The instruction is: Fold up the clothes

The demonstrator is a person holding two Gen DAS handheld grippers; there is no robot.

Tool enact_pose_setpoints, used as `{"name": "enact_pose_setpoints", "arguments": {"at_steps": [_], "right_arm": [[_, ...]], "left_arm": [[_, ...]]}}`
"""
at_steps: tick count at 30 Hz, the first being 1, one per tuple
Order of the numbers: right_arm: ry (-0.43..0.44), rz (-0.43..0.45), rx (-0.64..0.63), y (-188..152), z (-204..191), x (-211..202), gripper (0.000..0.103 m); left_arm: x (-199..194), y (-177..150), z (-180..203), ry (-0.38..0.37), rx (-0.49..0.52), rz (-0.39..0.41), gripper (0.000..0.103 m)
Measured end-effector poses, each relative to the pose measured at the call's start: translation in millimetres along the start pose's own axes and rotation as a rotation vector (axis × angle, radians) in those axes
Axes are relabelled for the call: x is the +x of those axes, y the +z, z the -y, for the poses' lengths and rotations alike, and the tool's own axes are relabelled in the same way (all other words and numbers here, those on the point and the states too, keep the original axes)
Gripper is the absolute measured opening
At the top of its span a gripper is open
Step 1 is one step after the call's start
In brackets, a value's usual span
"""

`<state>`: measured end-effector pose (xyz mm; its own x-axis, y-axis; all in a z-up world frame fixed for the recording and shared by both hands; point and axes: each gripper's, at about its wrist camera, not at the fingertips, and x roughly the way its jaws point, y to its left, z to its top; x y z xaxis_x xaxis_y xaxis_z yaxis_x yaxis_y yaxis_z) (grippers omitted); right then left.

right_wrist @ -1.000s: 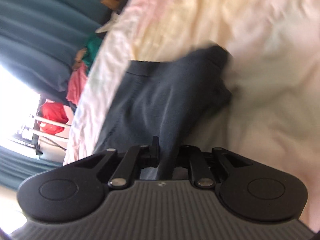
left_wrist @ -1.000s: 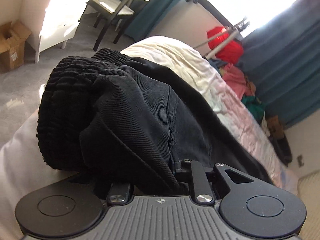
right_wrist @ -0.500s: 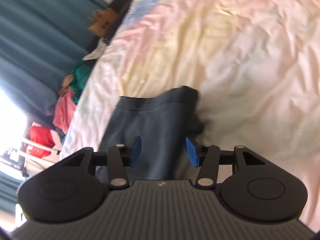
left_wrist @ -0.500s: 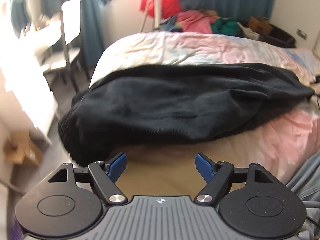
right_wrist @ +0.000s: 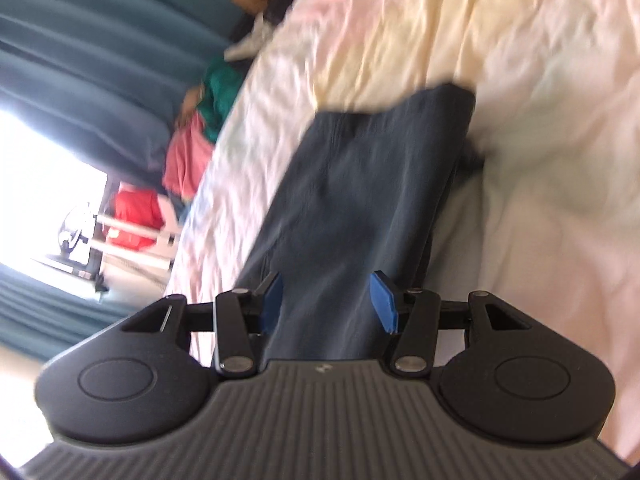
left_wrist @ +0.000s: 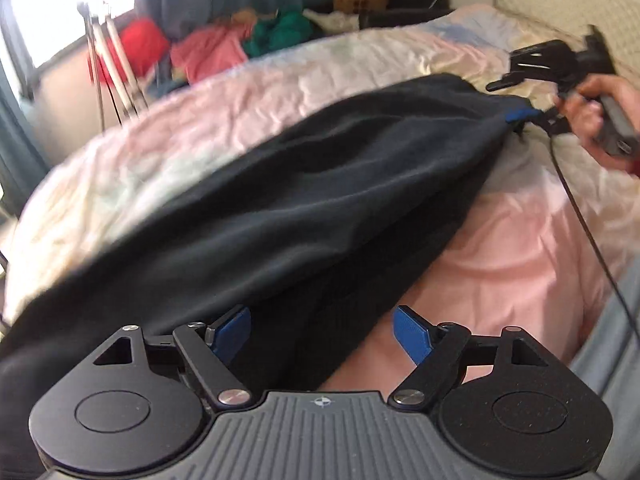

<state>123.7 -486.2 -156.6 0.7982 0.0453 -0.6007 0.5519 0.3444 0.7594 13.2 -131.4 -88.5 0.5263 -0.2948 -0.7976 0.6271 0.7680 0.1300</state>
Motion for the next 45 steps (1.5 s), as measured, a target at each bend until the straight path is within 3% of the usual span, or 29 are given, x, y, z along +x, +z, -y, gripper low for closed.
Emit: {"name": "enact_pose_setpoints", "arguments": {"at_steps": [4,8,11,18,22,28,32,37,41,45], "right_arm": [[0.005,-0.116,-0.017,-18.8,-4.3,14.2,0.052],[0.041,-0.226,0.04,-42.9,-7.9,24.6,0.052],[0.125,-0.323,0.057,-67.9,-22.1,28.8,0.052],[0.134,-0.518,-0.069,-142.4,-53.6,51.9,0.052],[0.112,-0.549,-0.098,-154.9,-53.6,62.1,0.051],[0.148,-0.692,-0.061,-170.2,-57.7,53.4,0.052],[0.155,-0.638,-0.019,-164.0,-52.8,60.0,0.052],[0.158,-0.386,0.031,-121.8,-42.6,47.8,0.052],[0.084,-0.155,0.077,-80.2,-29.9,33.6,0.052],[0.049,0.007,0.231,-24.7,-4.3,22.7,0.052]], "left_arm": [[53.5,1.6,23.1,0.05,0.059,-0.029,0.078],[59.9,-16.1,21.3,0.099,0.122,0.01,0.08],[60.0,-19.8,16.0,0.093,0.089,0.015,0.079],[57.7,-11.2,3.5,0.075,0.033,0.039,0.074],[53.1,-10.2,-4.4,0.058,0.001,0.044,0.073],[34.9,-8.5,-10.1,0.047,-0.006,0.113,0.072],[25.0,-10.4,-11.5,0.063,0.011,0.175,0.075],[27.1,-5.8,-10.3,0.111,0.039,0.209,0.078],[44.3,-4.7,-4.2,0.155,0.112,0.164,0.078],[63.2,-6.4,1.0,0.195,0.141,0.101,0.077]]}}
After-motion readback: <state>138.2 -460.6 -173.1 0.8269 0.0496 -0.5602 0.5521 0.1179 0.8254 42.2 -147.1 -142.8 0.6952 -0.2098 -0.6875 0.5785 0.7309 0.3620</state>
